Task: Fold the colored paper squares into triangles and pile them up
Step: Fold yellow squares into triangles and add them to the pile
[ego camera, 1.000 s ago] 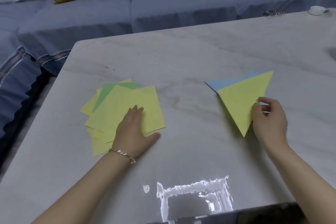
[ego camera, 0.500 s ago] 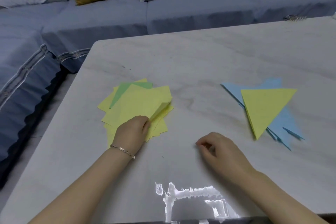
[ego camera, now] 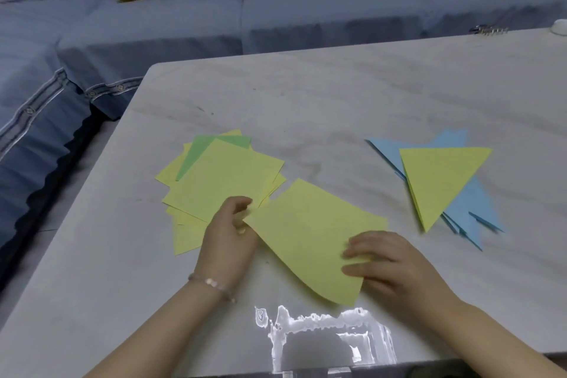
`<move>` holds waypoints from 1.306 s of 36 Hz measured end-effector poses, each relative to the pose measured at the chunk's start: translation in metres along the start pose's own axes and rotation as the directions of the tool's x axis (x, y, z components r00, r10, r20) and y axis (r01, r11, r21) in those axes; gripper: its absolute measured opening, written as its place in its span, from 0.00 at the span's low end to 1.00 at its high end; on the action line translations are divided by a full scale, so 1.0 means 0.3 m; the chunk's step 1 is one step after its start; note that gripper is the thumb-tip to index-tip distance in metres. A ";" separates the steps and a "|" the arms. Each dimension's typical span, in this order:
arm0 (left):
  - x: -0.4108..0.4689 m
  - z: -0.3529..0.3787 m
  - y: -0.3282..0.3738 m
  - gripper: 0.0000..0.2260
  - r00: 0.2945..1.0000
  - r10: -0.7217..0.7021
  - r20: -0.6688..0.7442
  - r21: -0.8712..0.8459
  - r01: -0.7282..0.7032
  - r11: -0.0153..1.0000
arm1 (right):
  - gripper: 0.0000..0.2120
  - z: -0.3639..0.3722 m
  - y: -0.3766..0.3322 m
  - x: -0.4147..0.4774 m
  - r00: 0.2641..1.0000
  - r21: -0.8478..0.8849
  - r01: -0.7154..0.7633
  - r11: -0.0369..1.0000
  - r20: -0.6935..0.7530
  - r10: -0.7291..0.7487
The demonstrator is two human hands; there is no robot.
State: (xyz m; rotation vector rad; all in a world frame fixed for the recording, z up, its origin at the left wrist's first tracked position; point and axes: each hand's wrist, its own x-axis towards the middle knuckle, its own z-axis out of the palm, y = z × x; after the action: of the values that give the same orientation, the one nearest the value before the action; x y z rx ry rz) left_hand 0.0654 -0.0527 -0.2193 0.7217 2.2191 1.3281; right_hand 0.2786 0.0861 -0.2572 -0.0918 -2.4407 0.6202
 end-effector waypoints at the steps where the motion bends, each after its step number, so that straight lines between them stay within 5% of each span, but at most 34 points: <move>1: 0.017 0.003 0.007 0.11 0.986 -0.165 0.034 -0.144 0.168 0.975 | 0.09 -0.002 -0.001 -0.010 1.000 0.009 -0.011 1.000 0.007 0.011; 7: 0.092 0.003 0.115 0.14 0.759 -0.516 0.399 -0.197 0.620 0.760 | 0.11 -0.014 -0.022 -0.022 0.993 0.091 -0.068 0.994 0.101 0.059; 9: 0.110 0.006 0.143 0.11 0.765 -0.479 0.431 -0.027 0.542 0.840 | 0.13 -0.017 -0.026 -0.021 0.988 0.109 -0.079 0.991 0.144 0.063; 13: 0.134 0.037 0.160 0.07 0.892 -0.264 0.366 0.212 0.196 0.957 | 0.13 -0.040 -0.054 -0.002 0.968 0.166 -0.182 0.969 0.206 0.146; 18: 0.088 0.069 0.187 0.05 0.893 -0.003 0.450 0.221 -0.108 0.969 | 0.09 -0.056 -0.073 0.044 0.894 0.328 -0.425 0.844 0.006 0.448; 21: 0.045 0.076 0.199 0.06 0.855 0.031 0.518 0.149 -0.126 0.981 | 0.02 -0.065 -0.071 0.094 0.786 0.335 -0.557 0.760 -0.083 0.612; 27: -0.018 0.082 0.218 0.14 0.860 -0.005 0.510 0.061 -0.031 0.998 | 0.11 -0.074 -0.077 0.160 0.683 0.475 -0.641 0.604 -0.008 0.731; 31: -0.044 0.090 0.210 0.17 0.906 0.052 0.419 0.058 -0.084 0.995 | 0.09 -0.066 -0.103 0.172 0.667 0.507 -0.624 0.595 -0.053 0.743; 34: -0.064 0.101 0.208 0.08 0.942 0.094 0.322 -0.005 -0.098 0.995 | 0.09 -0.062 -0.119 0.176 0.652 0.506 -0.631 0.588 -0.066 0.755; 40: -0.096 0.112 0.199 0.16 0.975 0.150 0.167 -0.095 -0.135 0.986 | 0.11 -0.066 -0.137 0.177 0.583 0.588 -0.637 0.498 -0.055 0.811; 47: -0.108 0.110 0.216 0.16 0.988 0.125 0.096 -0.171 -0.107 0.979 | 0.13 -0.088 -0.150 0.180 0.638 0.560 -0.617 0.554 -0.057 0.768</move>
State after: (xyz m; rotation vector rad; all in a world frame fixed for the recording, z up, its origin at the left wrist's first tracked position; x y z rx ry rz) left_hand 0.1236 -0.0258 -0.1719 0.8497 1.9829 1.4743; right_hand 0.2538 0.0682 -0.1888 -0.9340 -1.7938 1.4571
